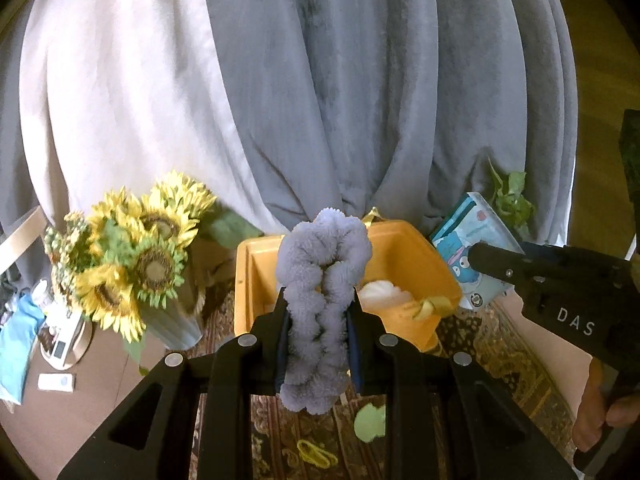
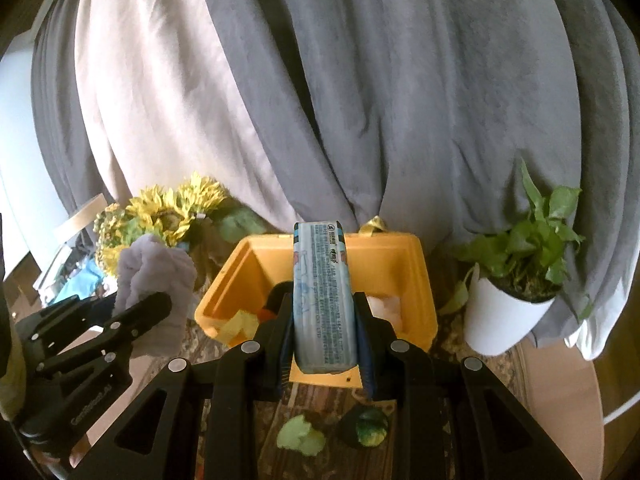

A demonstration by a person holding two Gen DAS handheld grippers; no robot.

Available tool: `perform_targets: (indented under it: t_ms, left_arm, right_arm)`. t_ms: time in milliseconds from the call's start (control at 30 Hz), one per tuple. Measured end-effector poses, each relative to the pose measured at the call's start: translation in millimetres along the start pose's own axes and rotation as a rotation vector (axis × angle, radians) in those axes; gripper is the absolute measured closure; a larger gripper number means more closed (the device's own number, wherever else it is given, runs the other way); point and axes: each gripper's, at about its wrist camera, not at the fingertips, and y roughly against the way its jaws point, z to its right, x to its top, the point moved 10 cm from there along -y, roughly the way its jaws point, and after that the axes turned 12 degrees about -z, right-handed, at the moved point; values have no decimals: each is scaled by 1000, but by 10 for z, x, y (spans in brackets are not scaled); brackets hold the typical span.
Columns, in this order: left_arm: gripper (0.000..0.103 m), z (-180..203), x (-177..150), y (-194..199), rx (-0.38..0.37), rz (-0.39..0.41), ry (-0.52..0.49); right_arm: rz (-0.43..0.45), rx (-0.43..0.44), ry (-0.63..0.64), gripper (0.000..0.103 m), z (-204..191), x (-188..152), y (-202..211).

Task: Organize soft objects
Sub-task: 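Carry the ring and box over the crate and release both inside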

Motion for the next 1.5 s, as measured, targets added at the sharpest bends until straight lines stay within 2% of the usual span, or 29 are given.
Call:
perform_targets:
  t_ms: [267, 467, 767, 1067, 1167, 1233, 1300, 1333, 1400, 1500]
  left_arm:
    - [78, -10, 250, -304, 0, -4, -16]
    - [78, -39, 412, -610, -11, -35, -28]
    - [78, -57, 504, -1286, -72, -157, -32]
    - [74, -90, 409, -1814, -78, -273, -45]
    - [65, -73, 359, -1921, -75, -299, -52]
    - [56, -66, 335, -1977, -74, -319, -50]
    - [47, -74, 307, -1995, -62, -324, -45]
    - [42, -88, 302, -1995, -53, -324, -43]
    - [41, -102, 303, -1966, -29, -315, -40]
    - [29, -118, 331, -1880, -3, -296, -36]
  right_arm:
    - [-12, -1, 9, 75, 119, 253, -282]
    - [-60, 16, 3, 75, 217, 373, -643]
    - [-162, 37, -12, 75, 336, 420, -1246]
    - [-257, 65, -49, 74, 427, 364, -1758]
    - [-281, 85, -70, 73, 460, 340, -1858]
    - [-299, 102, -97, 67, 496, 319, -1920]
    - [-319, 95, -118, 41, 551, 298, -1973]
    - [-314, 86, -130, 38, 584, 300, -1970]
    - [-301, 67, -138, 37, 624, 306, -1931]
    - [-280, 50, -138, 37, 629, 323, -1829]
